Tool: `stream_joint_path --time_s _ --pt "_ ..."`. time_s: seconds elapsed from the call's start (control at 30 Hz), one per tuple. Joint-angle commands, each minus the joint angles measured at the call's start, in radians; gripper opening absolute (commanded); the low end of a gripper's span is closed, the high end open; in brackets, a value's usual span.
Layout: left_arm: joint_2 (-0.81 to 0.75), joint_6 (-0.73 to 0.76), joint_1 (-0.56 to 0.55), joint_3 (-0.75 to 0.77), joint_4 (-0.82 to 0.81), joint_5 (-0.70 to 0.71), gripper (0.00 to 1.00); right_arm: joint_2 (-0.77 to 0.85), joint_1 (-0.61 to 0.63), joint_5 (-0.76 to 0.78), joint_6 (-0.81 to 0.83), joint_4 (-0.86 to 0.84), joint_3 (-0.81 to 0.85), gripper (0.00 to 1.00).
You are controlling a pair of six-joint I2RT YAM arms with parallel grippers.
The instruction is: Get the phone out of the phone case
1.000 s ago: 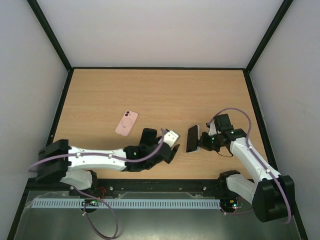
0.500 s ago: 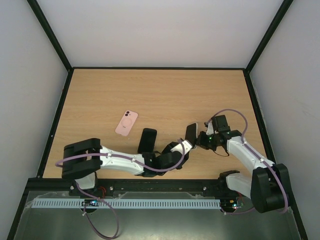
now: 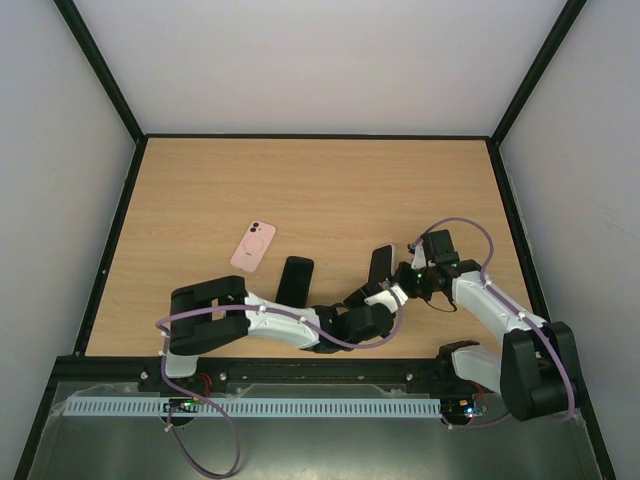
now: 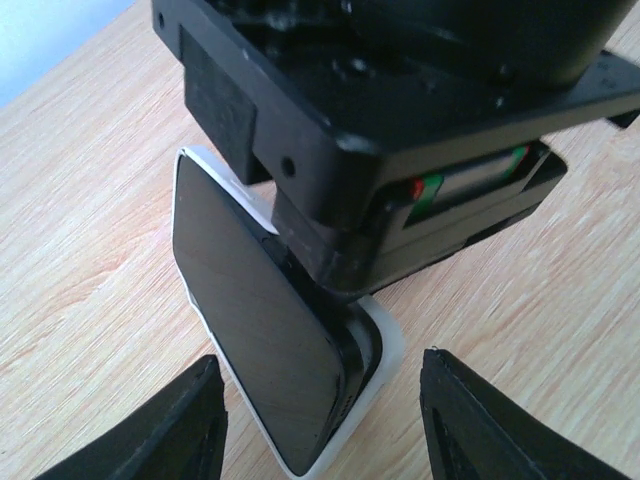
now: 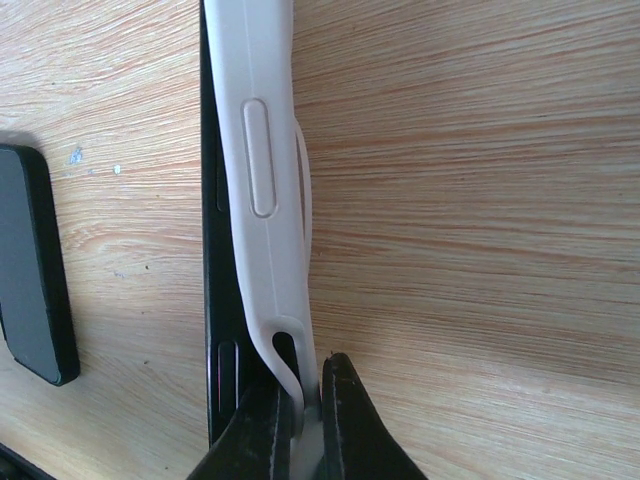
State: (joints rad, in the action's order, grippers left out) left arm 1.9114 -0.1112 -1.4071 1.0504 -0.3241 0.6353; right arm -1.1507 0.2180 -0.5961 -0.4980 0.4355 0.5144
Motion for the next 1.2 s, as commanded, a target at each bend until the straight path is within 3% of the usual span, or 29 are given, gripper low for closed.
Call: stream_joint_path --time_s 0.0,0.53,0.8,0.97,1.17 --pt "0.046 0.083 -0.004 0.034 -0.005 0.06 0.52 0.025 0.005 0.003 -0.01 -0.051 -0.006 0.02" --pt "0.067 0.126 0.031 0.026 -0.039 0.119 0.42 0.02 0.015 -0.046 0.004 -0.052 -0.013 0.02" --pt "0.096 0.211 0.046 0.032 -0.051 0.17 0.46 0.037 0.033 -0.068 0.007 -0.054 -0.016 0.02" --pt "0.111 0.284 0.047 0.014 -0.099 0.293 0.46 0.037 0.046 -0.074 0.008 -0.05 -0.016 0.02" --pt "0.118 0.297 0.074 -0.002 -0.137 0.315 0.52 0.057 0.06 -0.093 0.013 -0.055 -0.019 0.02"
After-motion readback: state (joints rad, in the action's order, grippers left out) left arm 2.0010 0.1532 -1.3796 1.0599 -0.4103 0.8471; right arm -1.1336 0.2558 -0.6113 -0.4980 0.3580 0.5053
